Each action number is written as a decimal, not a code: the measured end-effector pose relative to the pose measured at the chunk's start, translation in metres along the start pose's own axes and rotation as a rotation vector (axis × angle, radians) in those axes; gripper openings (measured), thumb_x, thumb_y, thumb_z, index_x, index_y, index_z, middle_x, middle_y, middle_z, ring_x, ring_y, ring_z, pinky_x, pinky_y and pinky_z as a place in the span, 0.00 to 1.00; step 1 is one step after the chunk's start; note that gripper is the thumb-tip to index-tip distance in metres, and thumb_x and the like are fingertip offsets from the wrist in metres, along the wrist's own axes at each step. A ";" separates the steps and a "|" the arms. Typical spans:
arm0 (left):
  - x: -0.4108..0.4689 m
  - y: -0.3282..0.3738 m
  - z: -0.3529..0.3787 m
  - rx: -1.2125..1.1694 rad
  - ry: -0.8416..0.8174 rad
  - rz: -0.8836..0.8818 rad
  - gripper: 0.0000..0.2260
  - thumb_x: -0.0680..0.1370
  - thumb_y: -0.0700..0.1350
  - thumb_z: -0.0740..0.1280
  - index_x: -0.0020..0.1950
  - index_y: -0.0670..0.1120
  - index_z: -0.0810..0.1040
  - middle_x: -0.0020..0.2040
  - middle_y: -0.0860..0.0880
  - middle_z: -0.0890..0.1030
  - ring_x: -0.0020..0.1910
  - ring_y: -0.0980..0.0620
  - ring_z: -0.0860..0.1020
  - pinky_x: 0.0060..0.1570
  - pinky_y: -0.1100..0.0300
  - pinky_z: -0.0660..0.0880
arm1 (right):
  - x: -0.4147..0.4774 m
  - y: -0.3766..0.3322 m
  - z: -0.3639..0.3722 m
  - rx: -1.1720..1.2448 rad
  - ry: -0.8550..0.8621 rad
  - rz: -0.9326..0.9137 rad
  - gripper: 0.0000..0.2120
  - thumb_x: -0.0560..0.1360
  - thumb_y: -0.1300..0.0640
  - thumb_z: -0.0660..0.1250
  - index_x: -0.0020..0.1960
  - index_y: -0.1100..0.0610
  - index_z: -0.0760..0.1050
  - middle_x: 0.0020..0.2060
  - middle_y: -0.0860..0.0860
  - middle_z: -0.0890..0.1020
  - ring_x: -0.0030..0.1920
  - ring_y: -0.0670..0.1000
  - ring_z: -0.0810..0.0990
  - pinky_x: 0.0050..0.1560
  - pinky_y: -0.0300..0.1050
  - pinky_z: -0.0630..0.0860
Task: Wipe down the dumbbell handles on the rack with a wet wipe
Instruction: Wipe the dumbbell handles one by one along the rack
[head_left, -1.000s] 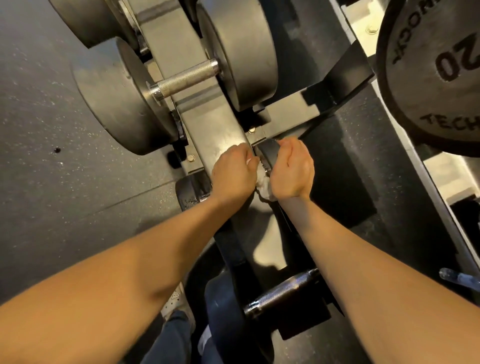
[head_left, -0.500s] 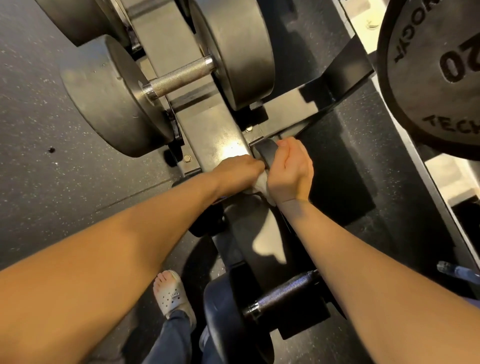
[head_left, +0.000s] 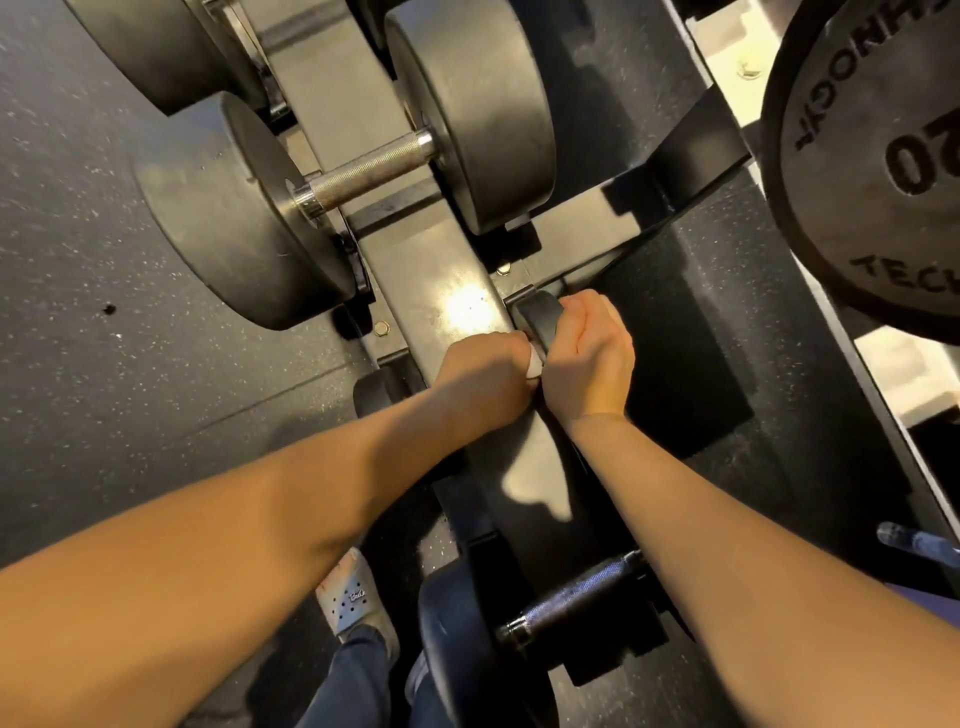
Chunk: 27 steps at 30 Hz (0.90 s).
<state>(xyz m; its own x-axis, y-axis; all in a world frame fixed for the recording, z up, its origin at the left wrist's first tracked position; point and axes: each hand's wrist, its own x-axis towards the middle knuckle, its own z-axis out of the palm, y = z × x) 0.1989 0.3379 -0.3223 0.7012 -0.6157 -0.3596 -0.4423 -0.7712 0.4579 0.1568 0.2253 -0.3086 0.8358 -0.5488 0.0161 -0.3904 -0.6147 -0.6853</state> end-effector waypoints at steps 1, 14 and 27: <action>0.002 -0.001 0.002 -0.036 0.002 0.011 0.12 0.81 0.51 0.66 0.59 0.45 0.75 0.49 0.48 0.79 0.47 0.47 0.76 0.47 0.58 0.69 | 0.000 0.000 0.000 -0.009 0.004 -0.007 0.12 0.82 0.54 0.54 0.43 0.52 0.71 0.36 0.44 0.70 0.40 0.49 0.72 0.42 0.44 0.65; -0.002 -0.034 -0.026 -0.505 -0.275 -0.111 0.16 0.86 0.55 0.57 0.53 0.51 0.82 0.52 0.48 0.79 0.49 0.50 0.76 0.47 0.58 0.68 | 0.000 0.000 -0.001 -0.027 -0.013 0.005 0.13 0.82 0.54 0.53 0.39 0.54 0.68 0.34 0.45 0.68 0.37 0.49 0.69 0.39 0.43 0.63; -0.054 -0.039 -0.029 -0.101 0.105 0.276 0.07 0.79 0.46 0.67 0.47 0.46 0.82 0.43 0.49 0.73 0.39 0.48 0.72 0.37 0.54 0.68 | 0.000 0.000 0.000 -0.030 -0.002 0.013 0.16 0.81 0.51 0.51 0.39 0.55 0.69 0.34 0.47 0.69 0.36 0.50 0.70 0.38 0.45 0.66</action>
<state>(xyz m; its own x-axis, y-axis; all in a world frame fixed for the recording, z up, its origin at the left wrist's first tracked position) 0.1945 0.4064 -0.2973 0.6186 -0.7754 -0.1264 -0.5701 -0.5537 0.6069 0.1568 0.2259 -0.3086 0.8315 -0.5555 0.0057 -0.4124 -0.6241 -0.6637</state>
